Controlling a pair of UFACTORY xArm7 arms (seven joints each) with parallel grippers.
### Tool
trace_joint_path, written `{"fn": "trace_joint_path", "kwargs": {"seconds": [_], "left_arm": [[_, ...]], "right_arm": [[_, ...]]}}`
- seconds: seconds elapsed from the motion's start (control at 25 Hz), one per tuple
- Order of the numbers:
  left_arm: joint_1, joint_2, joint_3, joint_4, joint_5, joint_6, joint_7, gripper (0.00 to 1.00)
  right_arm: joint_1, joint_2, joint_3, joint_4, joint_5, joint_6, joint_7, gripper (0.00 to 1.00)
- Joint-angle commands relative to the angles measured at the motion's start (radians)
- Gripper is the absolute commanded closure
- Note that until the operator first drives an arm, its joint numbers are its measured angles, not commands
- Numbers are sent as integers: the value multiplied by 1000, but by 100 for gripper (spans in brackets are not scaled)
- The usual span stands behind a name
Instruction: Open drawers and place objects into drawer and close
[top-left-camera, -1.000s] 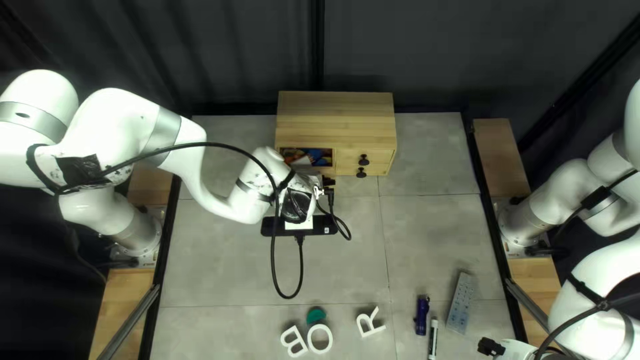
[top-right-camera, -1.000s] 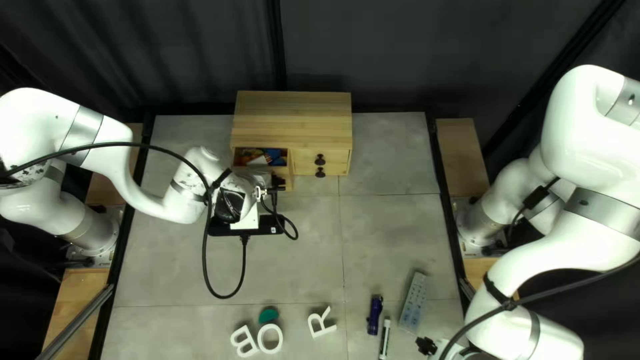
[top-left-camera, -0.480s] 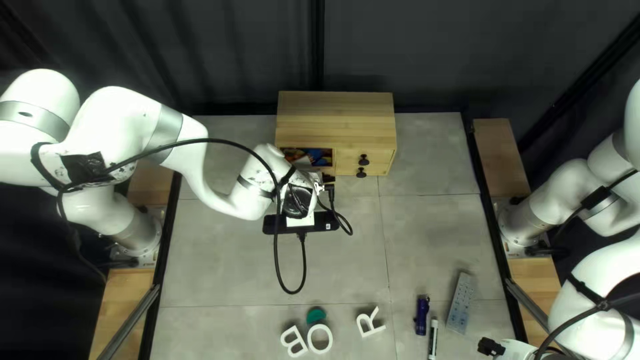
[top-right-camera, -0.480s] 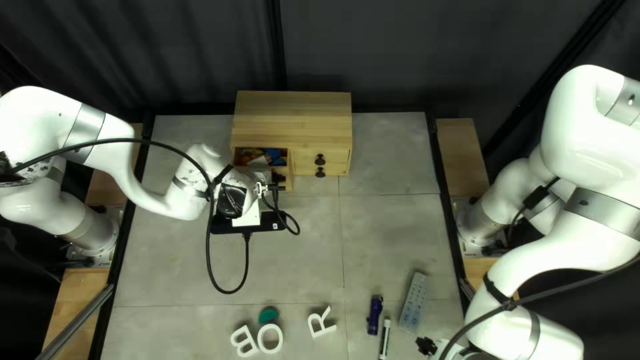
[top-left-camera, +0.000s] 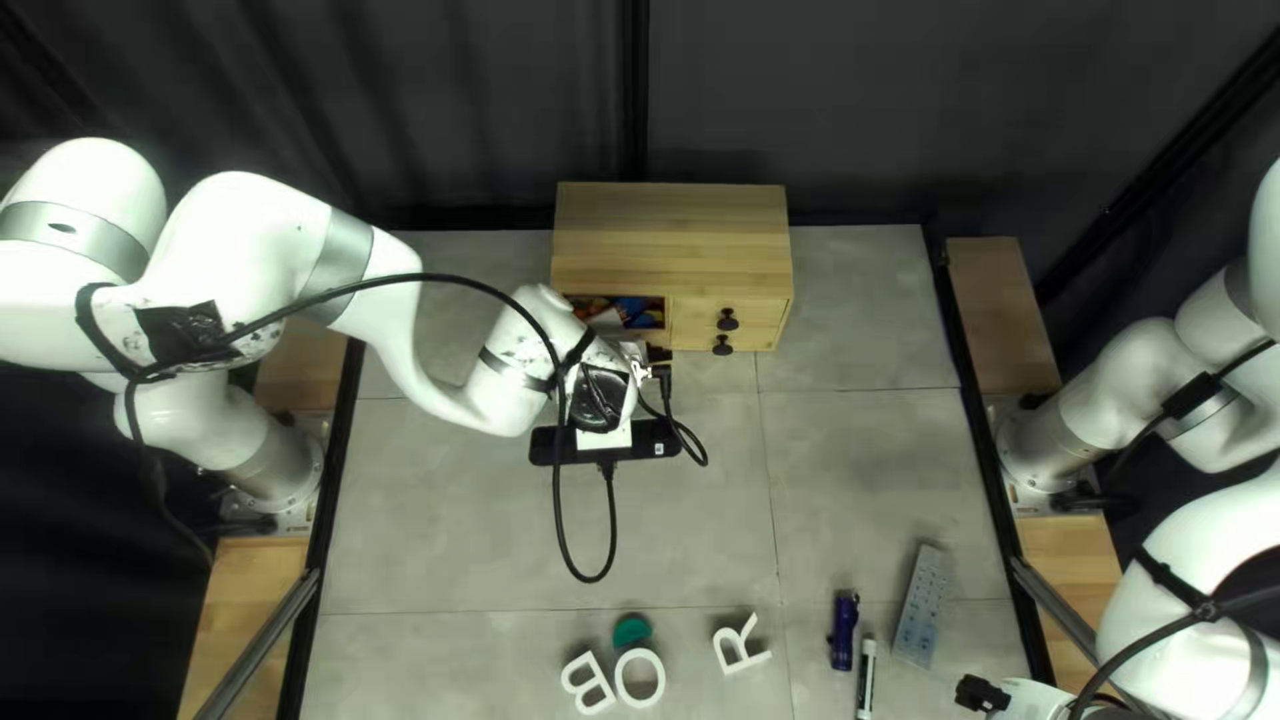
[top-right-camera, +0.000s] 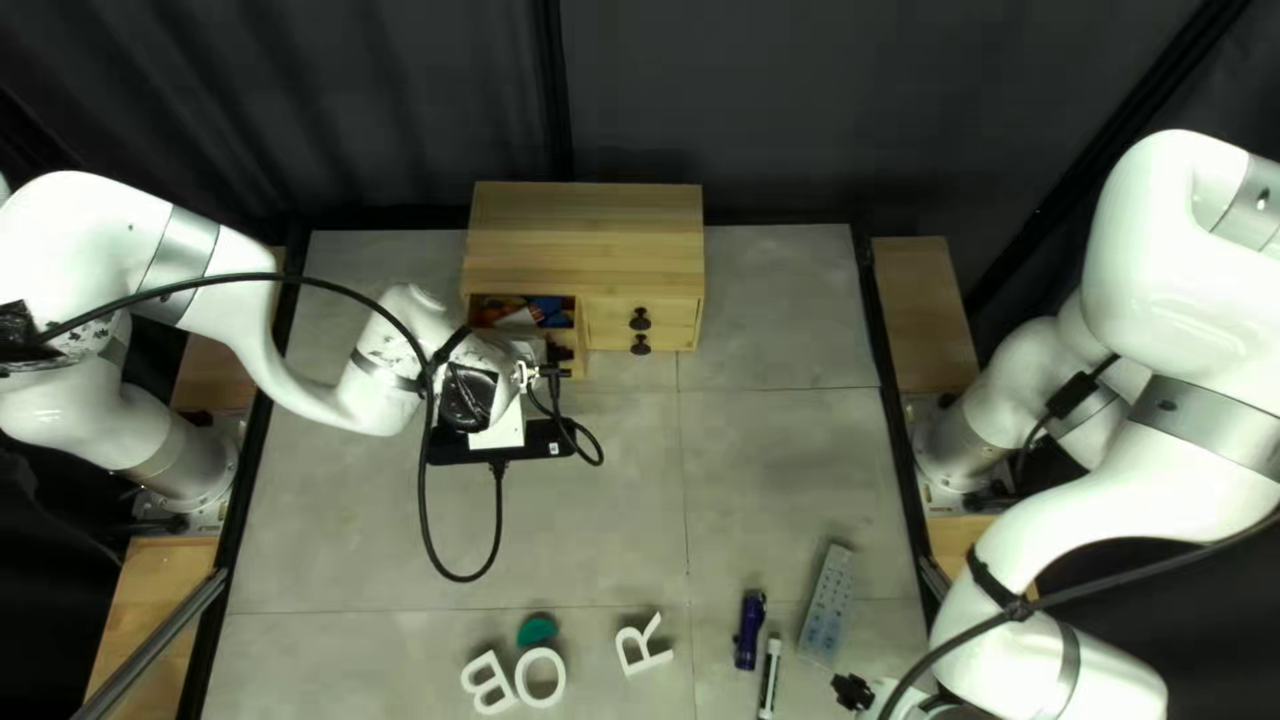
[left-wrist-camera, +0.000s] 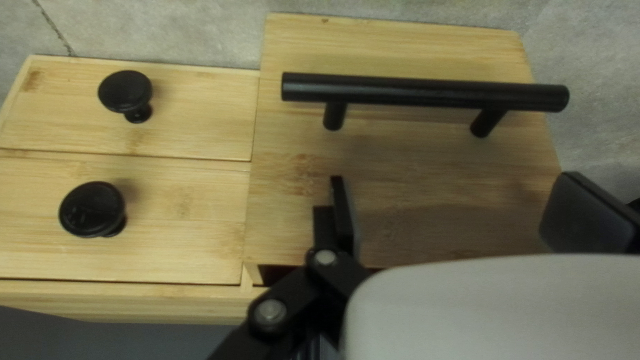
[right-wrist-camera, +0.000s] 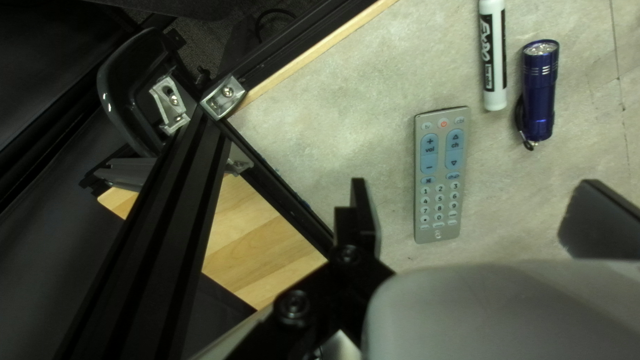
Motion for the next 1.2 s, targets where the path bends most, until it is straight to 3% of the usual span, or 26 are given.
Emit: {"fn": "trace_joint_path", "kwargs": {"seconds": [0.04,1.2], "left_arm": [[4,0,4,-1,2,-1,1,0],[22,27,32,21,49,25,-10,0]], "right_arm": [[0,0,0,0,0,0,0,0],[0,0,0,0,0,0,0,0]]}}
